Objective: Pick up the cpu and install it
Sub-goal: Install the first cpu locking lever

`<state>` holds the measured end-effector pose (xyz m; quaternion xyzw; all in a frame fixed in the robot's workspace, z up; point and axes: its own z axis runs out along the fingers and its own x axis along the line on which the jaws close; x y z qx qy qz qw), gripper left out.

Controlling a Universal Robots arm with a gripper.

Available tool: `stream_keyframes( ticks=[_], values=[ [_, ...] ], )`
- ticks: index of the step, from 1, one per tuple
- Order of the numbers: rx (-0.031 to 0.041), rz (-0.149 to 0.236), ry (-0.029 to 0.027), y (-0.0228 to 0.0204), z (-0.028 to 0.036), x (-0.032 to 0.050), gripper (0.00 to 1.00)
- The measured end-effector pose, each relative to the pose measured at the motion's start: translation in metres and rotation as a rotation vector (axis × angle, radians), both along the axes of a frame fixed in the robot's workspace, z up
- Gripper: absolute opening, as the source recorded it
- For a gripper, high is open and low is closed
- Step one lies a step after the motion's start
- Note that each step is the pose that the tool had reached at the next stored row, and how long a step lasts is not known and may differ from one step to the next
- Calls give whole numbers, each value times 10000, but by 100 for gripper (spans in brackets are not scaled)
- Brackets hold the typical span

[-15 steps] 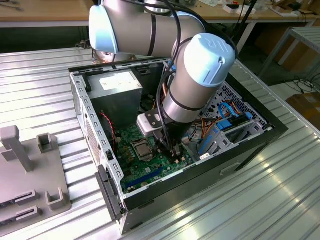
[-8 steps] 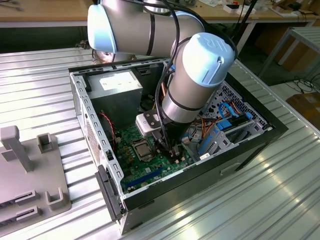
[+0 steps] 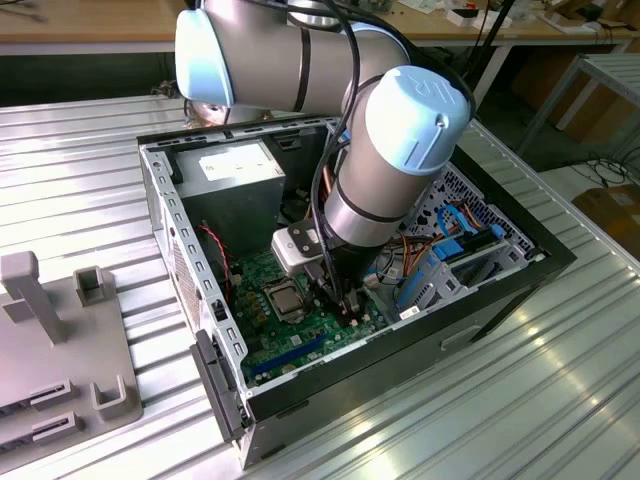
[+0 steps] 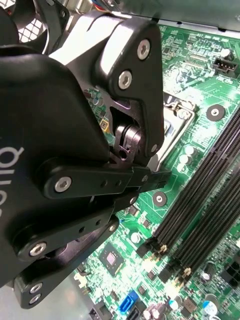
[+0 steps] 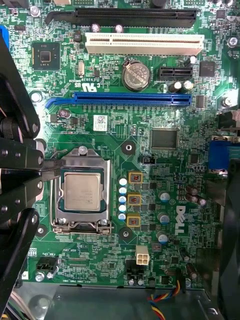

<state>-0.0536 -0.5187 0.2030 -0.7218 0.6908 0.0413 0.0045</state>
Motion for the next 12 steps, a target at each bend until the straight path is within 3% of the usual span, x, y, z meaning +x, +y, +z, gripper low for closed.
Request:
stream_keyframes(
  ticks=[12],
  values=[
    [-2,47,0,-5,-40,63,11]
  ],
)
